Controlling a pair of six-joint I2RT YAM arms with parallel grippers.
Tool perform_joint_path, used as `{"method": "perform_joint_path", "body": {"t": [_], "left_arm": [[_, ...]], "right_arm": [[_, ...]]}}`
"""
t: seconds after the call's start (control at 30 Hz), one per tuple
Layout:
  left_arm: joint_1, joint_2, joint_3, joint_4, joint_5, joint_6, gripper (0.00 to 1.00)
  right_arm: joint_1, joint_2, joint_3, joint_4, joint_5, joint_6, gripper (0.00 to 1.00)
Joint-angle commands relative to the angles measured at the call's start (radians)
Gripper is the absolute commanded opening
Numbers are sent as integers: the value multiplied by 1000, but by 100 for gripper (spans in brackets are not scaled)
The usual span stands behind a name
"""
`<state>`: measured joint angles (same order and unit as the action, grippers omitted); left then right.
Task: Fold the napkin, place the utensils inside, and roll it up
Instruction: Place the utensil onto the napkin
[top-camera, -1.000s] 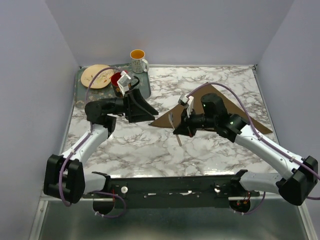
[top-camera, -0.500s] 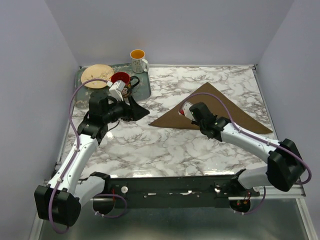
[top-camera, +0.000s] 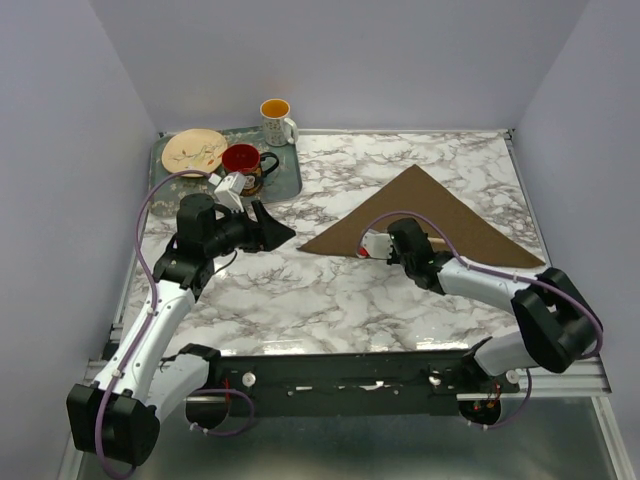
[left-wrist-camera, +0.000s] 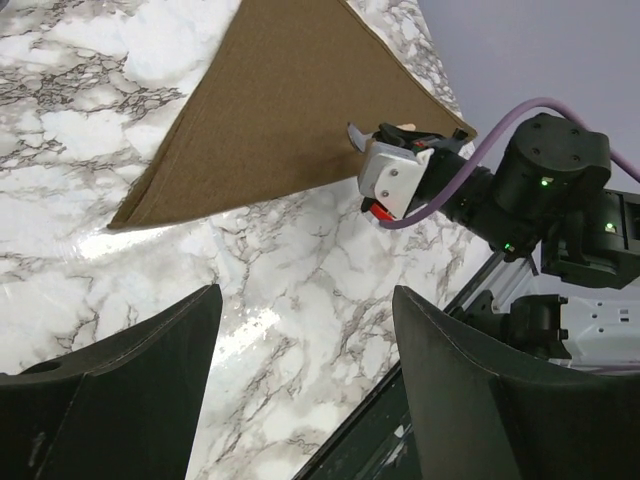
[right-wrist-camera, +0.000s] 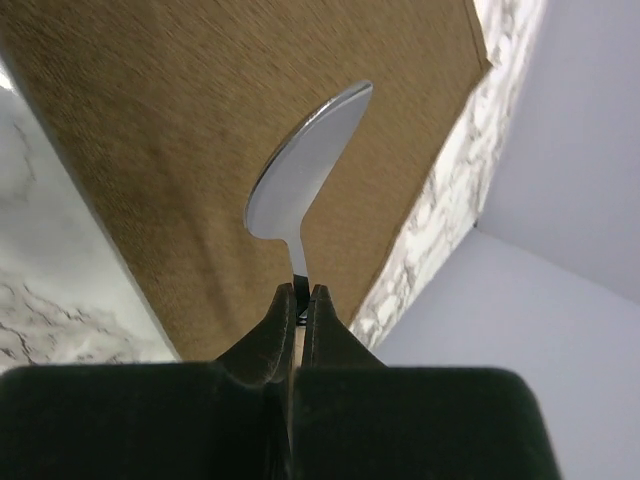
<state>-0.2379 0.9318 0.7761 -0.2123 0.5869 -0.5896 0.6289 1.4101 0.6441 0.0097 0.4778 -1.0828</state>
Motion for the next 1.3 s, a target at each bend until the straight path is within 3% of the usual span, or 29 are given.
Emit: {"method": "perform_joint_path", "body": {"t": [0.0,0.7,0.8,0.93,1.17,1.27], "left_arm": [[-5,-24,3,-16,-32,16,77],[-5,9,3,-7,-24,33,77],[-5,10,6,-12,-21,37,77],[-5,10,5,-12,-21,40,77],[-5,21,-1,4,-18,30,78],[-5,56,-3,8,-4,16,78]], "right_arm": [[-14,81,57,47,-111,-8,1],[-71,182,65,-5,-176,79,2],[-71,170,48,-5,-176,75,6],[-74,155,32,-7,-186,75,28],[-74,122,22,-5,-179,96,31],[-72,55,6,-37,-173,115,52]]}}
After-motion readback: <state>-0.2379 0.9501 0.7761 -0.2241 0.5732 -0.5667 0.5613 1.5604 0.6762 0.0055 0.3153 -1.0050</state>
